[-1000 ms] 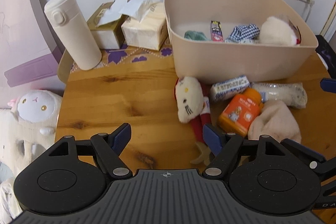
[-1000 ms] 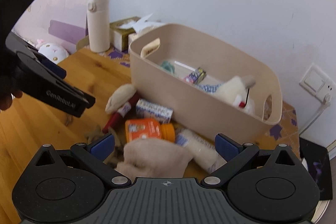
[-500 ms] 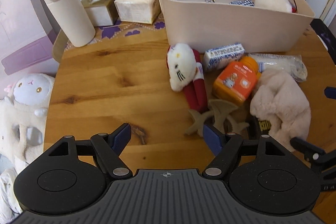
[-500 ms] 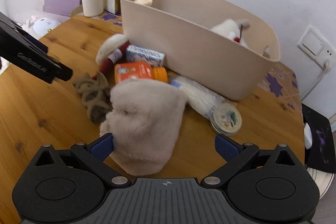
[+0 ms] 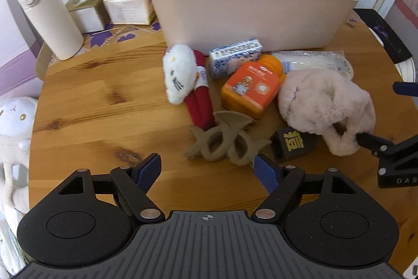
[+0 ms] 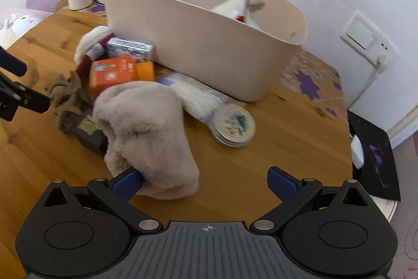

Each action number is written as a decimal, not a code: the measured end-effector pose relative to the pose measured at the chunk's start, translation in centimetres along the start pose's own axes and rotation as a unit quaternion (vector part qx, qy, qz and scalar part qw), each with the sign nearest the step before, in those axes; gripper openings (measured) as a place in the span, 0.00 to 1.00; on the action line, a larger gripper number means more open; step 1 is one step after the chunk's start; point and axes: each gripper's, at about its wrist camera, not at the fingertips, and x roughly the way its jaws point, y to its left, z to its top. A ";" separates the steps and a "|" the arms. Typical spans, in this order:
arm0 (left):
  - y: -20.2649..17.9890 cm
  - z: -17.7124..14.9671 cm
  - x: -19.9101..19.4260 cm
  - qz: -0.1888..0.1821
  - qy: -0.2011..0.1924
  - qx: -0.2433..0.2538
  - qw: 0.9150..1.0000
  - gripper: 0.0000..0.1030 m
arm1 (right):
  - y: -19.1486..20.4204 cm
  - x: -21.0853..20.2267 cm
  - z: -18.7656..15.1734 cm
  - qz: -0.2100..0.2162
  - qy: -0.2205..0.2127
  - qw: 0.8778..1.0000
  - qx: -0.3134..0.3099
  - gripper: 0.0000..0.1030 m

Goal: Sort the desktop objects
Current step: 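Move both tools back toward the remaining items on the table, then grasp the beige fuzzy sock with the right tool while the left tool approaches the beige claw clip, then lift the sock and claw clip with both tools and carry them over the bin, then open both tools to drop the sock and claw clip into the bin, then move both tools back toward the Hello Kitty plush and black cube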

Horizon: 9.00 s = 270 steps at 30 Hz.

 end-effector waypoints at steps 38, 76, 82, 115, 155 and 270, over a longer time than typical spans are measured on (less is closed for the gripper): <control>-4.7 0.1 4.3 -0.046 0.016 0.386 0.921 0.81 | 1.6 1.0 -0.4 0.101 -0.015 0.995 -0.001 1.00; -3.6 -2.1 0.9 -0.085 -0.014 0.274 0.958 0.75 | -1.4 -3.9 -2.9 0.098 -0.047 0.993 0.052 0.11; -2.7 -2.0 -1.3 -0.094 -0.035 0.258 0.961 0.75 | -1.9 -5.6 -2.1 0.087 -0.069 0.993 0.051 0.11; 2.1 10.0 -6.0 -0.072 -0.165 0.164 0.970 0.75 | -8.6 -8.1 6.2 0.023 -0.172 0.983 0.061 0.11; 0.5 18.5 4.9 -0.009 -0.094 0.117 0.989 0.75 | -6.5 4.5 16.5 0.051 -0.097 0.994 0.003 0.13; 5.3 2.9 4.3 -0.033 0.003 -0.052 0.998 0.83 | 5.4 3.4 2.6 0.124 0.006 0.992 0.036 0.89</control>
